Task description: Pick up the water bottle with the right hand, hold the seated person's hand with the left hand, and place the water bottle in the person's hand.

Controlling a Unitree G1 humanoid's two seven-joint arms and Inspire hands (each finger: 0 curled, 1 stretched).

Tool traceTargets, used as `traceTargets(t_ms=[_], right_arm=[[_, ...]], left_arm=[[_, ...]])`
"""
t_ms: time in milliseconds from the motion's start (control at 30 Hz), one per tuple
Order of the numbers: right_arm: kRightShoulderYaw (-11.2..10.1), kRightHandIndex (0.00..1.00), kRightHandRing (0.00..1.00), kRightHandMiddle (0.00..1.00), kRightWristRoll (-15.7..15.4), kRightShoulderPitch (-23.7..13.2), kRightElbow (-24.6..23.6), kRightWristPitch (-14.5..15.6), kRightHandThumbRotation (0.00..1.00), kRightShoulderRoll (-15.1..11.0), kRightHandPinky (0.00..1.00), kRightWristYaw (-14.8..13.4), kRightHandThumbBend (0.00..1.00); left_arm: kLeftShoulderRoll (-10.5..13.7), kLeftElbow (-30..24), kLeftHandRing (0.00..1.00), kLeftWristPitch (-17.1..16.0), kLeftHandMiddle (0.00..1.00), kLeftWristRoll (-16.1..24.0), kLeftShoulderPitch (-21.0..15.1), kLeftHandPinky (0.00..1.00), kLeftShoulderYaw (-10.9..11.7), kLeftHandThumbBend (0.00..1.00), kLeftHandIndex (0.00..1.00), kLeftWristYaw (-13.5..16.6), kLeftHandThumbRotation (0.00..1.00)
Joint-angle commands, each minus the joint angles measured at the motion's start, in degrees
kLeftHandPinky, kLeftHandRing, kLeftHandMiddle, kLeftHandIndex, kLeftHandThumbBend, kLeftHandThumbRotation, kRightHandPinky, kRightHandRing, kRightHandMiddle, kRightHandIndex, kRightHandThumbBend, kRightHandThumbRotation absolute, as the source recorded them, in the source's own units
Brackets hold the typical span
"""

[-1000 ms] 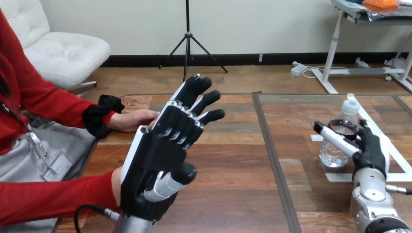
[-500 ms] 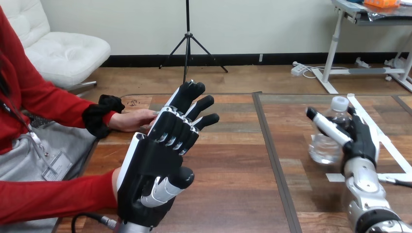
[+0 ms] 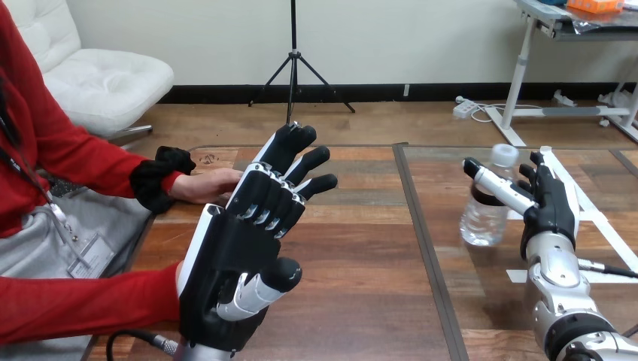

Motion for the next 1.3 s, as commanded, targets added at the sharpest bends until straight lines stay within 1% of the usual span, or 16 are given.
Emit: traceTargets(t_ms=[0,200,300,433,467,600,700,833,1033,1267], right_arm=[[0.7,0.98,0.95,0.95,-0.9,-5.0,-0.4,0.1,0.29,0.2,0.92,-1.0,1.00],[0.1,0.97,0.93,0.94,-0.4,-5.4,-0.3,0.7,0.26,0.4,0.89,-0.9,1.00],[0.2,0.96,0.92,0.93,-0.6,-5.6,-0.2,0.9,0.24,0.5,0.87,-1.3,1.00],[1.1,0.94,0.89,0.91,-1.7,-6.0,-0.1,2.1,0.23,0.6,0.84,-3.7,1.00],[1.4,0.91,0.87,0.89,-2.0,-6.0,-0.1,2.2,0.23,0.6,0.82,-4.2,1.00],[1.8,0.88,0.84,0.86,-2.7,-6.2,-0.1,2.6,0.24,0.6,0.79,-5.4,1.00],[1.4,0.86,0.82,0.84,-2.3,-6.3,0.0,3.0,0.23,0.7,0.77,-5.4,1.00],[0.7,0.85,0.82,0.83,-1.6,-6.3,0.0,3.0,0.22,1.0,0.77,-4.7,1.00],[0.1,0.86,0.83,0.84,-0.9,-6.2,0.0,2.7,0.21,1.2,0.78,-3.8,1.00],[0.1,0.85,0.83,0.84,-1.0,-6.1,0.0,2.6,0.21,1.4,0.79,-3.5,1.00]], left_arm=[[-0.4,-2.9,0.89,-1.2,0.93,0.4,0.1,0.80,-0.2,1.00,0.91,0.4,0.57],[-0.6,-2.4,0.89,-2.2,0.93,0.3,0.4,0.81,-0.2,0.99,0.91,0.0,0.60],[-0.4,-1.7,0.89,-3.1,0.93,-0.1,0.0,0.81,-0.2,1.00,0.91,-0.9,0.61],[-0.5,-1.7,0.90,-3.1,0.93,-0.8,0.1,0.81,-0.5,1.00,0.91,-1.6,0.61],[-0.5,-1.8,0.90,-3.0,0.93,-0.9,0.2,0.81,-0.5,1.00,0.91,-1.6,0.61],[-0.6,-2.4,0.90,-2.5,0.93,-1.2,0.5,0.81,-0.7,1.00,0.91,-1.7,0.60],[-0.8,-2.7,0.89,-2.4,0.92,-1.4,0.7,0.80,-0.8,1.00,0.91,-1.7,0.59],[-1.1,-2.8,0.89,-2.7,0.92,-1.6,0.8,0.80,-0.9,1.00,0.90,-1.6,0.58],[-1.2,-3.0,0.88,-2.8,0.91,-1.9,1.0,0.79,-0.9,0.91,0.90,-1.7,0.61],[-1.2,-3.0,0.88,-2.8,0.91,-1.8,1.1,0.79,-1.0,0.94,0.89,-1.6,0.61]])
